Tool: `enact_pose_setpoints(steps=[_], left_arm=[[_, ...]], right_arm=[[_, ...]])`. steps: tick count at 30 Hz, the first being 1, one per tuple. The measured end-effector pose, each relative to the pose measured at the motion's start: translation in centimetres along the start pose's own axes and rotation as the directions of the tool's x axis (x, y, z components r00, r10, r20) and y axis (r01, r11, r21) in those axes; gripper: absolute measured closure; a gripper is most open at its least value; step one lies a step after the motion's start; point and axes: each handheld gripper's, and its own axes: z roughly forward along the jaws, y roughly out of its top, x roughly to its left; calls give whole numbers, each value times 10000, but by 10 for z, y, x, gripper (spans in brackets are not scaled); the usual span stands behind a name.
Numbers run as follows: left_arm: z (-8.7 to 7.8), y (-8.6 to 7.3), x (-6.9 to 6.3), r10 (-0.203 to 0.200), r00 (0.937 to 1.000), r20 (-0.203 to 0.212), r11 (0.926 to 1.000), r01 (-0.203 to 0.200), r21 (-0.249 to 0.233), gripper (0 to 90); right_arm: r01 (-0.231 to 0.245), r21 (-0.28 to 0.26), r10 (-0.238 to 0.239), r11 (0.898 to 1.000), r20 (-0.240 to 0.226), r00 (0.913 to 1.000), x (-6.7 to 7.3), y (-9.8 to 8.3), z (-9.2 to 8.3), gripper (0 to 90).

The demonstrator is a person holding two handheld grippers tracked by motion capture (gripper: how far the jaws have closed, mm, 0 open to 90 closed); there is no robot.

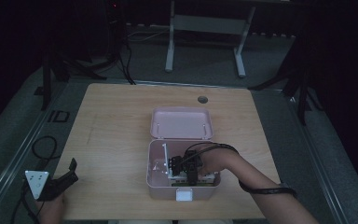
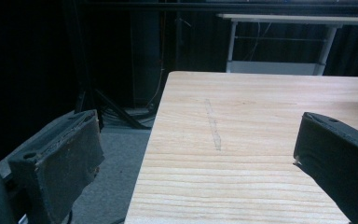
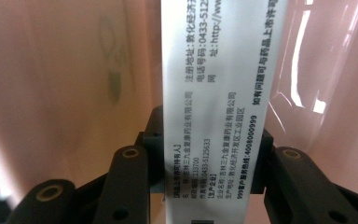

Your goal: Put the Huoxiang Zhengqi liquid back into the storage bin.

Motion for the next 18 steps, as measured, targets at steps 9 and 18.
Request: enact_pose_setpoints(steps=[9, 18], left_arm=[[0, 0, 0, 5, 10000, 4, 10000, -5, 0, 11], [0, 0, 0, 7, 10000, 22, 10000, -7, 5, 11]], right_arm=[[-16, -280, 17, 9996, 19, 10000, -1, -1, 12, 627], [-44, -539, 45, 9985, 16, 10000, -1, -4, 13, 615]])
